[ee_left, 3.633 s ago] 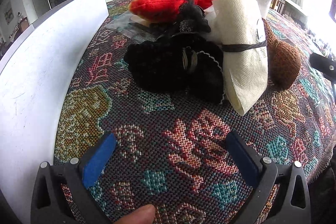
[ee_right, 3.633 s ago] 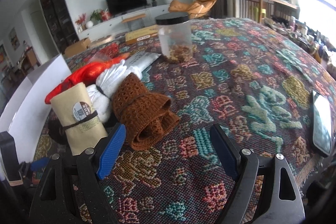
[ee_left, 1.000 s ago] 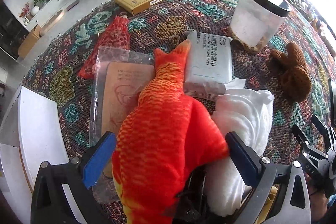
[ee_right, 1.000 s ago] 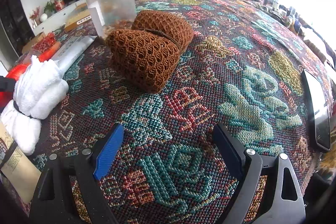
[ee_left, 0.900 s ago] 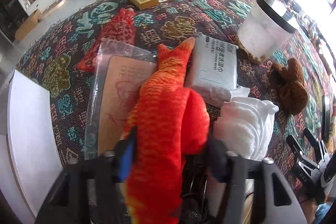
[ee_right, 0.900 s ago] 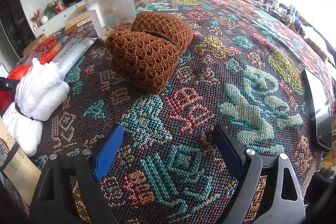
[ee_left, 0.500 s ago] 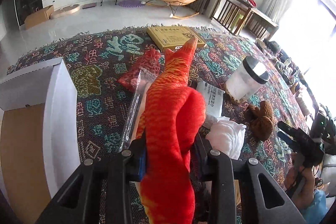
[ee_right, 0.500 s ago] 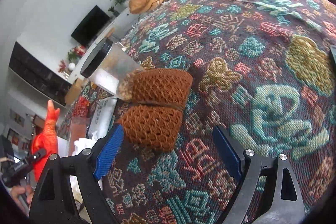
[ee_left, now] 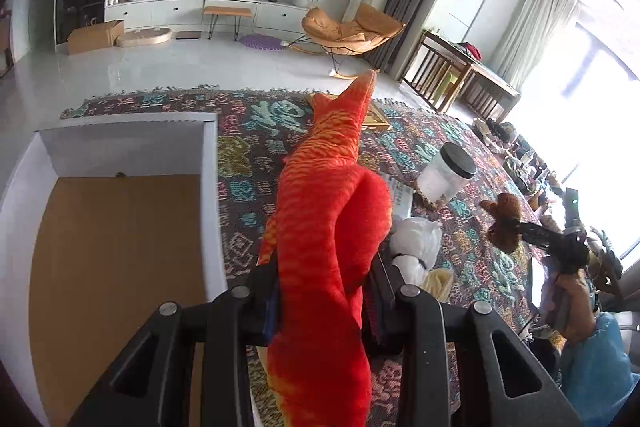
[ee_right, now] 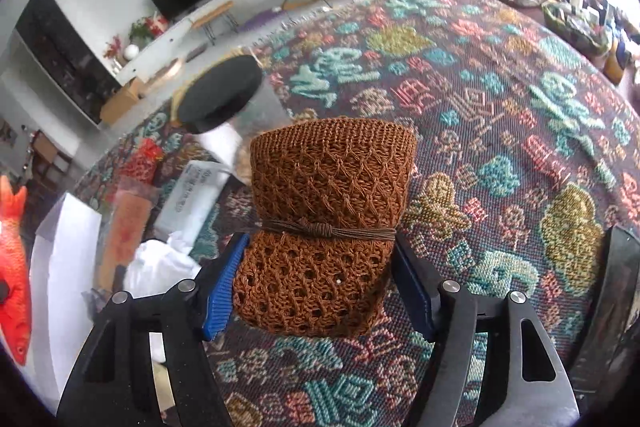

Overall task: Organize soft objects
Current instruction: 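Lower the fish and knitted item into the white box and open both grippers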

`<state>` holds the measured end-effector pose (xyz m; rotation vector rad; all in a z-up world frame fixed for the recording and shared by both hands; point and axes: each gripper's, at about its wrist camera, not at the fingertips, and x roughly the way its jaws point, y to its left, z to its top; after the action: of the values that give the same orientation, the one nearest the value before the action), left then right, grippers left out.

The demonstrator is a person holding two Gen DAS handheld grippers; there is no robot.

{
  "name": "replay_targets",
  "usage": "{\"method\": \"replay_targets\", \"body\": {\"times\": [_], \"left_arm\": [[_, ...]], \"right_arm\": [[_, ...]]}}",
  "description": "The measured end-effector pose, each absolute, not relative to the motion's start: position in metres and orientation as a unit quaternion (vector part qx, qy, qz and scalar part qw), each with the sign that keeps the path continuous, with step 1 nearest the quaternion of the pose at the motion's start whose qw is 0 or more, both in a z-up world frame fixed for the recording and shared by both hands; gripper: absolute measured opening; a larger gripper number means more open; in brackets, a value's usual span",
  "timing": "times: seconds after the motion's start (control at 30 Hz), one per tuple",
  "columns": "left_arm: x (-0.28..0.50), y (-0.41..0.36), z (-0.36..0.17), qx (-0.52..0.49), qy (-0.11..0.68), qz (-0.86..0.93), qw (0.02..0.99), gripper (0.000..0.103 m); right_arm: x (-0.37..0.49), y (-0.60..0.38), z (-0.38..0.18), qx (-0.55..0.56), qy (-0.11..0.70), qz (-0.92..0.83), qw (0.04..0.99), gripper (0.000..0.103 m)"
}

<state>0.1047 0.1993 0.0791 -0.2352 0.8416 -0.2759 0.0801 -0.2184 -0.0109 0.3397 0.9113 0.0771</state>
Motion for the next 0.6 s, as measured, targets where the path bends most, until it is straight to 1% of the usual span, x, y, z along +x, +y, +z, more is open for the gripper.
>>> {"method": "replay_targets", "body": {"times": [0.13,0.27,0.3,0.37,0.4,0.43,0.47,0.5,0.6], "left_arm": [[0.063,0.245,0.071,-0.117,0.41,-0.081,0.901,0.035],[0.027,0.288,0.054,-0.124,0.424,-0.022,0.897,0.036],[0.019,0.295,0.05,-0.117,0.427,-0.003,0.897,0.037],[0.006,0.305,0.042,-0.1,0.433,0.032,0.895,0.047],[0.002,0.31,0.038,-0.093,0.437,0.048,0.893,0.062],[-0.001,0.314,0.034,-0.088,0.441,0.064,0.891,0.08],[-0.004,0.319,0.031,-0.087,0.44,0.079,0.89,0.086],[-0.007,0.325,0.028,-0.089,0.436,0.092,0.891,0.091],[-0.014,0.335,0.026,-0.107,0.427,0.106,0.892,0.091]], "right_arm": [[0.049,-0.141,0.03,0.163,0.434,0.165,0.871,0.073],[0.019,-0.019,0.052,0.159,0.443,0.319,0.823,0.073],[0.013,0.011,0.054,0.154,0.447,0.35,0.809,0.073],[0.001,0.069,0.055,0.142,0.455,0.398,0.784,0.074],[-0.002,0.095,0.052,0.134,0.458,0.413,0.776,0.079],[-0.004,0.12,0.049,0.126,0.461,0.425,0.769,0.08],[-0.004,0.14,0.043,0.117,0.467,0.434,0.761,0.083],[-0.004,0.157,0.037,0.11,0.478,0.439,0.753,0.084],[0.0,0.167,0.024,0.112,0.484,0.437,0.75,0.083]]}}
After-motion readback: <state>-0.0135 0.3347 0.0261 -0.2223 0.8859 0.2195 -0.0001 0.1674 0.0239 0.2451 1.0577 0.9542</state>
